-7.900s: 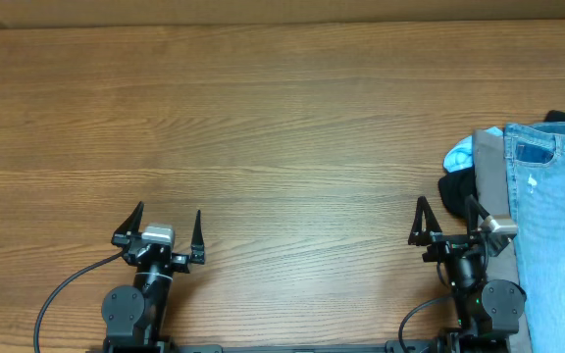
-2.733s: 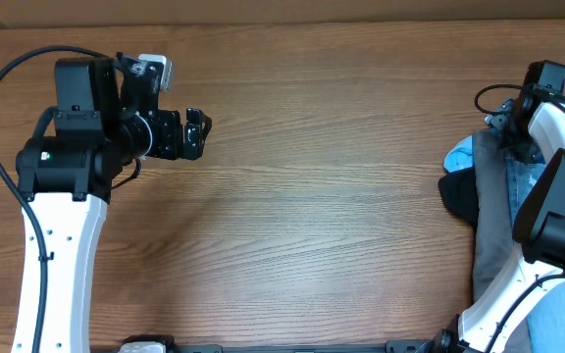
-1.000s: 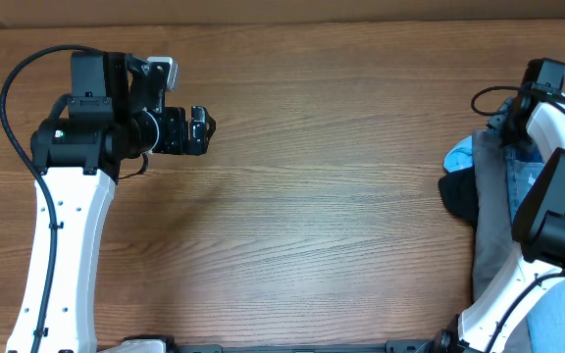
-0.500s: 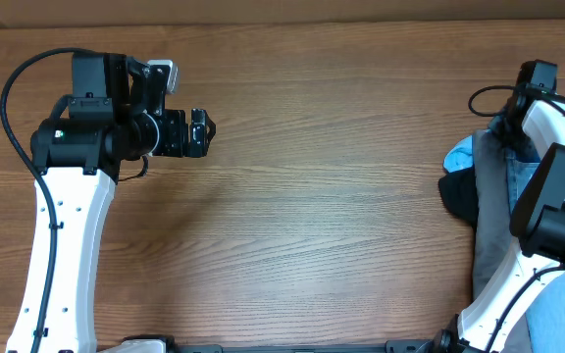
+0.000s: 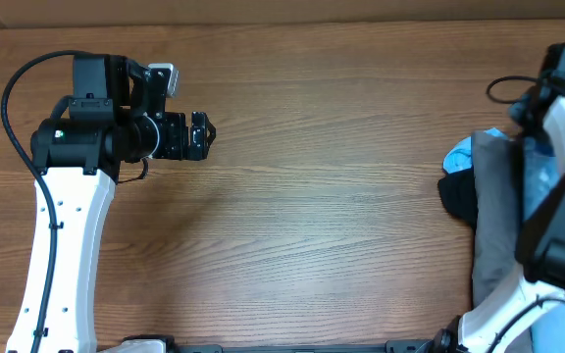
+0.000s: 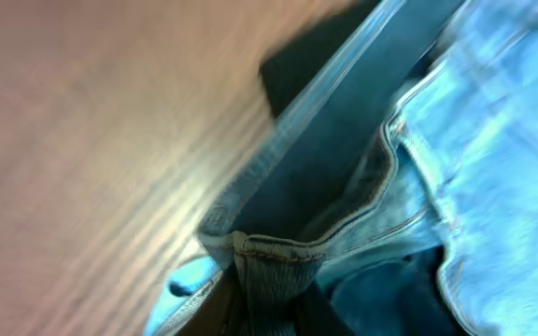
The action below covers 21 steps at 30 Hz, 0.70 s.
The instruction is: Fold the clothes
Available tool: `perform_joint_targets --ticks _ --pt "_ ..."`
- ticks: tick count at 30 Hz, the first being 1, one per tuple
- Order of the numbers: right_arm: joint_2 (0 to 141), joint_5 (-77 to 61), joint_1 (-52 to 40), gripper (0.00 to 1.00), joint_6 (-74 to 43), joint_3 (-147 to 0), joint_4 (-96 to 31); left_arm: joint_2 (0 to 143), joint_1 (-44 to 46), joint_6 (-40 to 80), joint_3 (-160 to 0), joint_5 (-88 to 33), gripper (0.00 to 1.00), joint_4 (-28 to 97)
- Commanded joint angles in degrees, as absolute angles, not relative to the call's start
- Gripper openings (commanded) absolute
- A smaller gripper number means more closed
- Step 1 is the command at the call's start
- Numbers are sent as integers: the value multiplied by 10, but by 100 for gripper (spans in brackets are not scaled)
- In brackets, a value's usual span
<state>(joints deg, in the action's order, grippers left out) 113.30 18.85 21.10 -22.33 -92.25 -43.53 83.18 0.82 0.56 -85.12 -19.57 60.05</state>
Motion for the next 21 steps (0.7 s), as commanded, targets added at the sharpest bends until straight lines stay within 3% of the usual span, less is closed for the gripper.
perform_joint_targets --ticks 1,13,21 --pt "1067 184 221 4 -228 -931 -427 832 12 15 -867 -206 100 601" --pt "964 117 223 4 -218 -956 -456 831 11 15 -897 -206 100 627" --pt "939 108 137 4 -186 -1183 -559 831 11 13 -1033 -176 100 706"
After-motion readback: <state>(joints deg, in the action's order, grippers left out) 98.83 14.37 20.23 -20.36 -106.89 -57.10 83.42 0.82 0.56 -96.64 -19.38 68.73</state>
